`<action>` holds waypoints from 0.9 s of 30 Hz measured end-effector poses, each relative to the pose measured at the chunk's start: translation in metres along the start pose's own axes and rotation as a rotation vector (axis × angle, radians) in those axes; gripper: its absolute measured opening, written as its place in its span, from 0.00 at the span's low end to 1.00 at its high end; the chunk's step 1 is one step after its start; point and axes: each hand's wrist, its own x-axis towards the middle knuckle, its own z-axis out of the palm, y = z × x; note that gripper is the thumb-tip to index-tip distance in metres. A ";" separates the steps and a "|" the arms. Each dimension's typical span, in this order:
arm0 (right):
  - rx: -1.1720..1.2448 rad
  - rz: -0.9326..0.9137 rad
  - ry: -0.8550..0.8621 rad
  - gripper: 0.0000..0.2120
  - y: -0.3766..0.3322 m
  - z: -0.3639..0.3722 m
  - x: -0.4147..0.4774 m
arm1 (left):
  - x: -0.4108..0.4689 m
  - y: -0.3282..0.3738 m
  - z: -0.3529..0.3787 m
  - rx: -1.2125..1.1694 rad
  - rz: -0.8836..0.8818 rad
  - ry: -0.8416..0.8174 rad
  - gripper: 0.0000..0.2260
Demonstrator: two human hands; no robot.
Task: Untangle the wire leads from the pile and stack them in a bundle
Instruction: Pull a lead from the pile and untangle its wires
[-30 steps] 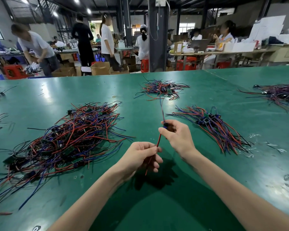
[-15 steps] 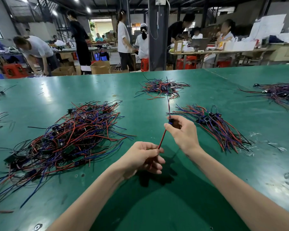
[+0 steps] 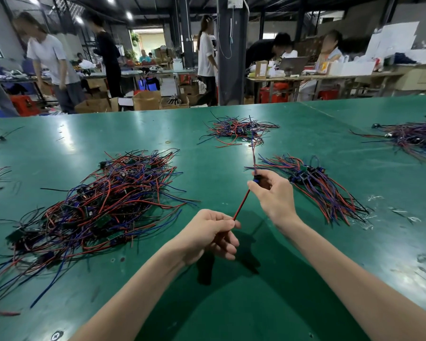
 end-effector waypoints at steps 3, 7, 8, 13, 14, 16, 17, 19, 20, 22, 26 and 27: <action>-0.002 -0.011 -0.009 0.12 0.001 0.001 0.001 | 0.001 -0.001 0.000 0.000 -0.005 0.002 0.07; -0.008 0.008 0.018 0.12 0.002 -0.002 0.004 | -0.001 -0.001 0.001 -0.074 0.005 -0.082 0.05; -0.006 0.016 0.022 0.12 0.003 -0.003 0.005 | -0.001 0.000 0.001 -0.061 0.000 -0.093 0.05; -0.012 0.010 0.017 0.11 0.005 -0.002 0.006 | -0.001 -0.002 0.003 0.020 -0.025 -0.058 0.05; -0.010 0.010 0.019 0.11 0.005 -0.002 0.006 | -0.001 -0.002 0.003 0.018 -0.023 -0.064 0.05; -0.004 0.017 0.025 0.11 0.007 -0.002 0.008 | -0.001 -0.003 0.003 -0.016 -0.005 -0.103 0.04; -0.003 0.022 0.032 0.12 0.007 -0.003 0.009 | -0.001 -0.003 0.003 -0.038 0.007 -0.127 0.04; -0.006 0.023 0.047 0.11 0.009 -0.005 0.012 | -0.002 -0.004 0.003 -0.050 0.019 -0.163 0.06; -0.008 0.021 0.051 0.11 0.009 -0.006 0.013 | -0.002 -0.004 0.003 -0.037 0.021 -0.170 0.07; -0.013 0.016 0.055 0.11 0.010 -0.006 0.013 | -0.002 -0.005 0.004 -0.001 0.022 -0.160 0.07; -0.017 0.009 0.059 0.12 0.011 -0.005 0.014 | -0.003 -0.003 0.003 0.046 -0.007 -0.120 0.09; -0.014 0.006 0.061 0.11 0.011 -0.005 0.014 | -0.003 -0.003 0.003 0.063 -0.014 -0.121 0.09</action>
